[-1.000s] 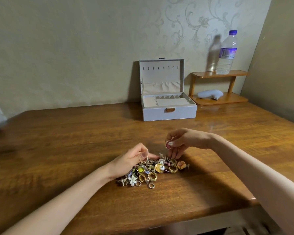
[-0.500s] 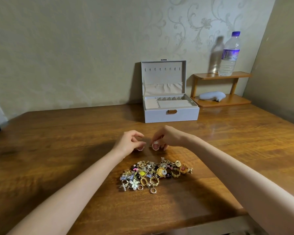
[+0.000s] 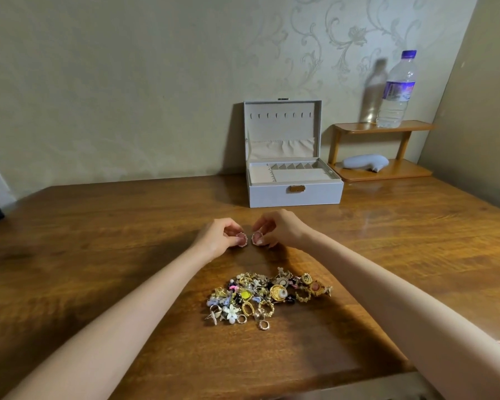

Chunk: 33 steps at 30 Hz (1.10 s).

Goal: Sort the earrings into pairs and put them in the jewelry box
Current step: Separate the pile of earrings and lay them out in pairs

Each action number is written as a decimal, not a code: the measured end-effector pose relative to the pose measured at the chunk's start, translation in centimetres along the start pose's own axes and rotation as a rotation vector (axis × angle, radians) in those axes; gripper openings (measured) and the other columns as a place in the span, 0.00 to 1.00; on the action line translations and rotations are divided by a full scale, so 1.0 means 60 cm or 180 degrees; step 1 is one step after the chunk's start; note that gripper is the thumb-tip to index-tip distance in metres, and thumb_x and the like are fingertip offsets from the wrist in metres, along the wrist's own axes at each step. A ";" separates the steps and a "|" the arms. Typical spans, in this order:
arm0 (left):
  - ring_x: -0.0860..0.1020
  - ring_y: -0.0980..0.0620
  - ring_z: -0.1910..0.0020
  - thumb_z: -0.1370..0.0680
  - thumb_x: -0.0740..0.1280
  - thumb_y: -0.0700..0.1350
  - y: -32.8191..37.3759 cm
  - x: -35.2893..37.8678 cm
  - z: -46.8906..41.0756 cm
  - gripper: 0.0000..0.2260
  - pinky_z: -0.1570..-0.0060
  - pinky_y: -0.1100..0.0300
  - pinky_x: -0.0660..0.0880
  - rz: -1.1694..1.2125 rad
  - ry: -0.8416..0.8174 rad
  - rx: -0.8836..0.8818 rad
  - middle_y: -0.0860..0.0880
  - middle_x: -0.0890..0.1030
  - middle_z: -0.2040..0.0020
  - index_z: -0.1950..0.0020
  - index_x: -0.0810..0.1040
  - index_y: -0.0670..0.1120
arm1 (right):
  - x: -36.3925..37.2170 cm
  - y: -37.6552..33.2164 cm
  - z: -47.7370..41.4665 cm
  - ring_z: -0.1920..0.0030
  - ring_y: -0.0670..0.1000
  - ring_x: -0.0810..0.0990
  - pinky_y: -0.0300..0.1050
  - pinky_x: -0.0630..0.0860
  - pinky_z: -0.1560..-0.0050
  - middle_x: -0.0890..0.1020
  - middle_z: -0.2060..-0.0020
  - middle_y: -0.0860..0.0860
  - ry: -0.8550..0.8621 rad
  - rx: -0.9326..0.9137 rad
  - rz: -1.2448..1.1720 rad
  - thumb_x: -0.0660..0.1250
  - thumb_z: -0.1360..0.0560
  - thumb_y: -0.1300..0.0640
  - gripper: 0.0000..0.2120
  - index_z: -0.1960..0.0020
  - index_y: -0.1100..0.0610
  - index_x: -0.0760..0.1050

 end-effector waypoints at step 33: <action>0.69 0.58 0.48 0.27 0.68 0.56 0.117 0.041 0.151 0.10 0.46 0.64 0.63 -0.1273 -0.0642 0.1559 0.57 0.73 0.52 0.50 0.75 0.52 | -0.057 0.021 0.194 0.57 0.46 0.76 0.44 0.75 0.54 0.80 0.57 0.47 -0.0798 -0.0677 0.1194 0.76 0.34 0.52 0.13 0.51 0.49 0.79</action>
Point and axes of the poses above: each hand's wrist, its own z-axis away from the middle knuckle, its own x-axis out of the palm, y = z × x, the point moved 4 cm from there along -z, towards the middle knuckle
